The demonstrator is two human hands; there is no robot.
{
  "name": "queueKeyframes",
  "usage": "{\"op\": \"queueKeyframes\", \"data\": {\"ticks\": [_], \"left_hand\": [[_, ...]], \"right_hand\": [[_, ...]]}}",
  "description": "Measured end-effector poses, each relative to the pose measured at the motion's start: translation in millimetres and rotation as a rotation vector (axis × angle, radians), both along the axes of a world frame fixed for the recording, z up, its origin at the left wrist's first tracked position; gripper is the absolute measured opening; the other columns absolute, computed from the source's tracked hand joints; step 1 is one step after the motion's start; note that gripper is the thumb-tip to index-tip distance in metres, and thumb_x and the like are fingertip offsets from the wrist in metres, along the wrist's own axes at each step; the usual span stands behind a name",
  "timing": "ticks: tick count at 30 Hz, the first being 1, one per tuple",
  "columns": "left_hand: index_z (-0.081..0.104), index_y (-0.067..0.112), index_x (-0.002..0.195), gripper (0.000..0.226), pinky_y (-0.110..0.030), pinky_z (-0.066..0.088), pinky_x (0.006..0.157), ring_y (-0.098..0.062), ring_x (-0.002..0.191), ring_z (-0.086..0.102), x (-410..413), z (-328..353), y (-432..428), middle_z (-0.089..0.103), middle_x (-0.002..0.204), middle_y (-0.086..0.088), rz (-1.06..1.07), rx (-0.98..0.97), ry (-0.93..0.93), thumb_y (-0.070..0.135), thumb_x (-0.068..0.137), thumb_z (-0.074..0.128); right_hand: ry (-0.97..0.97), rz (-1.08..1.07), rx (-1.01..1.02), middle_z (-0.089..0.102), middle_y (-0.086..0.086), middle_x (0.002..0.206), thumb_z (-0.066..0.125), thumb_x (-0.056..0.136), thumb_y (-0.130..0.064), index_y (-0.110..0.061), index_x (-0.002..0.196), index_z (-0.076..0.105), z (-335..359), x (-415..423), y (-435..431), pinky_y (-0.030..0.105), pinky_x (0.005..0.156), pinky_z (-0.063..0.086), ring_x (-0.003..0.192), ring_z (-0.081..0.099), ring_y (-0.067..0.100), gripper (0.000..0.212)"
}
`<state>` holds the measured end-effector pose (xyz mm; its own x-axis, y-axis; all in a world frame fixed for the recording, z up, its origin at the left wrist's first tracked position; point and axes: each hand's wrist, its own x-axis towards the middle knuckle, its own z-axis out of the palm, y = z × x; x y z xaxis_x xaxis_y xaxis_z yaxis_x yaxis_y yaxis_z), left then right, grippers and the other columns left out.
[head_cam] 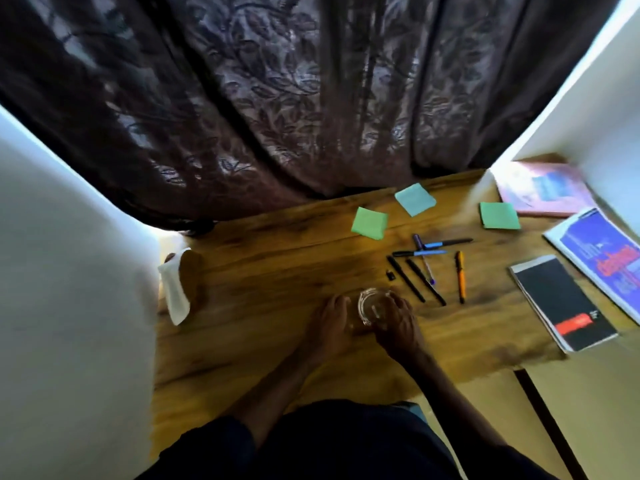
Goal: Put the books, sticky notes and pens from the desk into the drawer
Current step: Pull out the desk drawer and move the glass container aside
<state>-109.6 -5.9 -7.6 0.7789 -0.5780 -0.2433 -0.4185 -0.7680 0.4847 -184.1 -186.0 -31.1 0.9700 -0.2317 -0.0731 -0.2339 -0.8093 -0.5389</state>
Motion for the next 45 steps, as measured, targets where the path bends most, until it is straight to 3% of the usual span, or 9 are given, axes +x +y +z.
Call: {"op": "queueKeyframes", "data": {"ticks": [4, 8, 15, 20, 28, 34, 37, 42, 45], "left_hand": [[0.031, 0.012, 0.154, 0.094, -0.038, 0.03, 0.114, -0.029, 0.143, 0.035, -10, 15, -33, 0.035, 0.156, -0.01, -0.009, 0.017, 0.015, 0.063, 0.075, 0.023], [0.036, 0.014, 0.149, 0.068, -0.04, 0.041, 0.109, -0.028, 0.135, 0.045, -10, -2, -49, 0.044, 0.149, -0.01, 0.031, 0.055, -0.04, 0.038, 0.09, 0.061], [0.047, 0.016, 0.141, 0.053, -0.035, 0.043, 0.105, -0.022, 0.129, 0.049, -11, 15, -93, 0.051, 0.14, -0.004, 0.152, 0.0, -0.172, 0.031, 0.093, 0.063], [0.055, 0.02, 0.13, 0.042, -0.031, 0.045, 0.098, -0.018, 0.121, 0.054, -22, 29, -129, 0.057, 0.131, 0.0, 0.162, -0.048, -0.216, 0.025, 0.09, 0.064], [0.055, 0.02, 0.125, 0.038, -0.032, 0.051, 0.093, -0.017, 0.114, 0.057, -86, 29, -199, 0.056, 0.127, 0.001, -0.128, -0.196, -0.231, 0.016, 0.088, 0.06], [0.057, 0.023, 0.118, 0.034, -0.033, 0.053, 0.085, -0.019, 0.106, 0.06, -154, 25, -258, 0.061, 0.118, 0.001, -0.257, -0.276, -0.07, 0.023, 0.084, 0.062], [0.06, 0.021, 0.11, 0.027, -0.03, 0.052, 0.081, -0.016, 0.099, 0.061, -183, 22, -280, 0.064, 0.109, 0.003, -0.264, -0.338, 0.118, 0.023, 0.084, 0.065], [0.067, 0.019, 0.11, 0.026, -0.031, 0.058, 0.081, -0.012, 0.09, 0.067, -213, 15, -310, 0.071, 0.104, 0.002, 0.02, -0.309, 0.536, 0.03, 0.087, 0.068], [0.067, 0.014, 0.106, 0.017, -0.031, 0.056, 0.068, -0.018, 0.078, 0.067, -220, 12, -334, 0.072, 0.097, -0.008, 0.279, -0.345, 0.945, 0.026, 0.094, 0.067]], "right_hand": [[-0.136, -0.03, -0.001, 0.064, 0.021, 0.116, 0.078, 0.069, -0.003, -0.01, 0.123, 0.05, 10, -16, -16, 0.044, 0.079, 0.057, 0.098, 0.064, 0.042, 0.061], [-0.239, 0.023, 0.017, 0.067, 0.018, 0.107, 0.085, 0.062, 0.004, -0.01, 0.116, 0.051, 21, -19, -32, 0.038, 0.07, 0.055, 0.088, 0.066, 0.036, 0.066], [-0.07, 0.038, 0.019, 0.063, 0.021, 0.114, 0.062, 0.08, -0.017, 0.003, 0.119, 0.059, -4, -23, -101, 0.043, 0.081, 0.057, 0.098, 0.064, 0.039, 0.044], [-0.129, 0.007, 0.061, 0.063, 0.019, 0.106, 0.073, 0.071, 0.002, 0.003, 0.112, 0.059, 1, -34, -129, 0.04, 0.07, 0.056, 0.086, 0.065, 0.038, 0.044], [-0.077, -0.272, -0.081, 0.067, 0.014, 0.114, 0.071, 0.077, -0.006, -0.006, 0.11, 0.066, 19, -112, -166, 0.037, 0.071, 0.055, 0.096, 0.066, 0.036, 0.033], [-0.145, -0.752, 0.173, 0.073, -0.007, 0.086, 0.066, 0.091, -0.016, -0.021, 0.095, 0.07, 40, -200, -201, 0.022, 0.068, 0.054, 0.073, 0.064, -0.005, 0.008], [-0.146, -1.02, 0.444, 0.075, 0.0, 0.084, 0.061, 0.097, -0.023, -0.017, 0.089, 0.071, 33, -237, -208, 0.041, 0.069, 0.061, 0.074, 0.072, 0.014, 0.014], [-0.159, -1.258, 1.031, 0.074, 0.017, 0.104, 0.055, 0.101, -0.026, -0.004, 0.107, 0.07, 35, -263, -233, 0.047, 0.081, 0.059, 0.094, 0.073, 0.031, 0.027], [-0.139, -1.261, 1.239, 0.073, 0.019, 0.11, 0.052, 0.103, -0.032, -0.001, 0.115, 0.066, 26, -266, -264, 0.046, 0.084, 0.058, 0.102, 0.071, 0.034, 0.036]]}}
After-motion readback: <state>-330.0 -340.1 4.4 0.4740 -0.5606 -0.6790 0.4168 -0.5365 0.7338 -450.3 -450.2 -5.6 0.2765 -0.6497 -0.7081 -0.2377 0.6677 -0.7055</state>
